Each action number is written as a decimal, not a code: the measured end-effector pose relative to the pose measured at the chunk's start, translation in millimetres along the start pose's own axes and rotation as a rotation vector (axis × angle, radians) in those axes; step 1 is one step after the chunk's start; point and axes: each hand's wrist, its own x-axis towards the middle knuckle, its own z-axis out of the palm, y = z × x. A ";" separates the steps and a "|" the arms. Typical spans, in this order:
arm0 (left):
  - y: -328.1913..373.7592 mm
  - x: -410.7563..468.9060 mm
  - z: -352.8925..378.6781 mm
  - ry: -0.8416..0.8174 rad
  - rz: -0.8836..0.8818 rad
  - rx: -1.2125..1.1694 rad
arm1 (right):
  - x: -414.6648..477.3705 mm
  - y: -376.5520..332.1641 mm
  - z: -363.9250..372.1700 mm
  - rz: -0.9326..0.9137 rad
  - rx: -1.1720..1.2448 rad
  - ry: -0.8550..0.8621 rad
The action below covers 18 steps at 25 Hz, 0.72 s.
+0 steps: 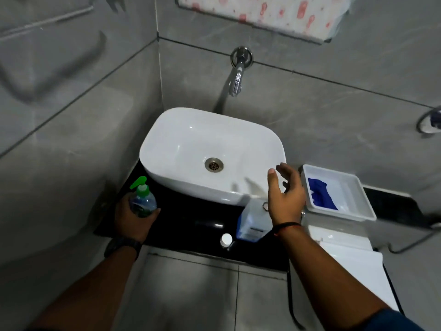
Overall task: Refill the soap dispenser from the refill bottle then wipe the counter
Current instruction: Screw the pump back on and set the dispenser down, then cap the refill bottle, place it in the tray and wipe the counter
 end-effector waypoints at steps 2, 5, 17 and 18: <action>-10.1 -5.9 5.5 0.023 0.010 0.007 | -2.1 14.7 -10.7 0.043 0.027 0.052; -15.7 -9.7 7.5 0.079 0.005 0.044 | -12.0 31.3 -24.2 0.103 0.061 0.075; 51.9 -105.9 89.4 0.031 0.043 0.384 | -49.9 111.2 -36.2 0.297 -0.064 -0.441; 54.0 -108.4 97.9 -0.173 0.111 0.377 | -46.8 116.0 -36.3 0.297 -0.064 -0.461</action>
